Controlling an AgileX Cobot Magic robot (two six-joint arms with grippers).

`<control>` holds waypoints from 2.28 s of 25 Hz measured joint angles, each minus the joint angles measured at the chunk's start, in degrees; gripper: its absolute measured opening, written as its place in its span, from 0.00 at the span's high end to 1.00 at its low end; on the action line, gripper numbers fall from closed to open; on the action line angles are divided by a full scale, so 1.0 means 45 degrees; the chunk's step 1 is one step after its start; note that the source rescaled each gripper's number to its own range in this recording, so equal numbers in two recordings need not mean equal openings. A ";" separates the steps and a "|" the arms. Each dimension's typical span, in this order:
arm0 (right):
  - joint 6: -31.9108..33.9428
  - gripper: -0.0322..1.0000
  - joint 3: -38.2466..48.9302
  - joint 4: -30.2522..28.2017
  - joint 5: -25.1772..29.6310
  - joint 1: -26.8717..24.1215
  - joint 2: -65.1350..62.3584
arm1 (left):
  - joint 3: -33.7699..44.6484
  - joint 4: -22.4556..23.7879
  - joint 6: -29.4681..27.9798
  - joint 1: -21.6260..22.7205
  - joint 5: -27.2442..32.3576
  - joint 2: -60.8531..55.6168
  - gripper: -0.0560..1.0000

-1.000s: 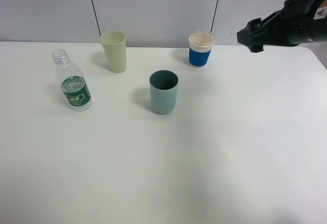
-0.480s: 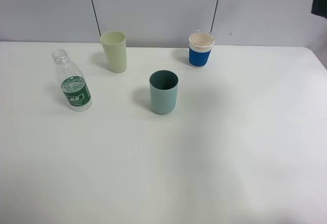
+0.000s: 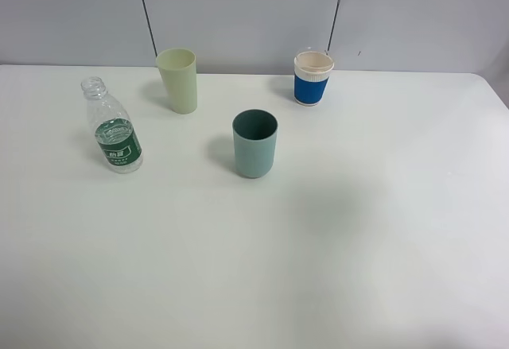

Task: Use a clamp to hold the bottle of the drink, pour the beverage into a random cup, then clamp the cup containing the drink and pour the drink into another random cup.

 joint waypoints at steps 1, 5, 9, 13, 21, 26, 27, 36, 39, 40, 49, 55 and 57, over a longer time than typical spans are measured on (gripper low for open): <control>0.0000 0.42 0.0000 0.0000 0.0277 0.0000 -0.0457 | 0.0000 0.0000 0.0000 0.0000 0.0000 0.0000 0.00; 0.0000 0.42 0.0000 0.0000 0.1453 0.0000 -0.2127 | 0.0000 0.0000 0.0000 0.0000 0.0000 0.0000 0.00; 0.0000 0.42 0.0000 0.0000 0.2790 0.0000 -0.3433 | 0.0000 0.0000 0.0000 0.0000 0.0000 0.0000 0.00; 0.0000 0.42 0.0099 0.0314 0.3404 0.0000 -0.4560 | 0.0000 0.0000 0.0000 0.0000 0.0000 0.0000 0.00; -0.0392 0.42 0.2483 0.1428 0.3515 -0.0010 -0.5829 | 0.0000 0.0000 0.0000 0.0000 0.0000 0.0000 0.00; -0.0557 0.42 0.3410 0.2030 0.3226 -0.0010 -0.5829 | 0.0000 0.0000 0.0000 0.0000 0.0000 0.0000 0.00; -0.0557 0.42 0.3410 0.2030 0.3170 -0.0010 -0.5829 | 0.0000 0.0000 0.0000 0.0000 0.0000 0.0000 0.00; -0.0557 0.42 0.3410 0.2030 0.3142 -0.0010 -0.5829 | 0.0000 0.0000 0.0000 0.0000 0.0000 0.0000 0.00; -0.0557 0.42 0.3410 0.2030 0.3142 -0.0010 -0.5829 | 0.0000 0.0000 0.0000 0.0000 0.0000 0.0000 0.00; -0.0557 0.42 0.3410 0.2030 0.3142 -0.0010 -0.5829 | 0.0000 0.0000 0.0000 0.0000 0.0000 0.0000 0.00; -0.0557 0.42 0.3410 0.2030 0.3142 -0.0329 -0.5829 | 0.0000 0.0000 0.0000 0.0000 0.0000 0.0000 0.00; -0.0557 0.42 0.3410 0.1962 0.3142 -0.1687 -0.5829 | 0.0000 0.0000 0.0000 0.0000 0.0000 0.0000 0.00; -0.0557 0.42 0.3410 0.1962 0.3142 -0.1838 -0.5829 | 0.0000 0.0000 0.0000 0.0000 0.0000 0.0000 0.00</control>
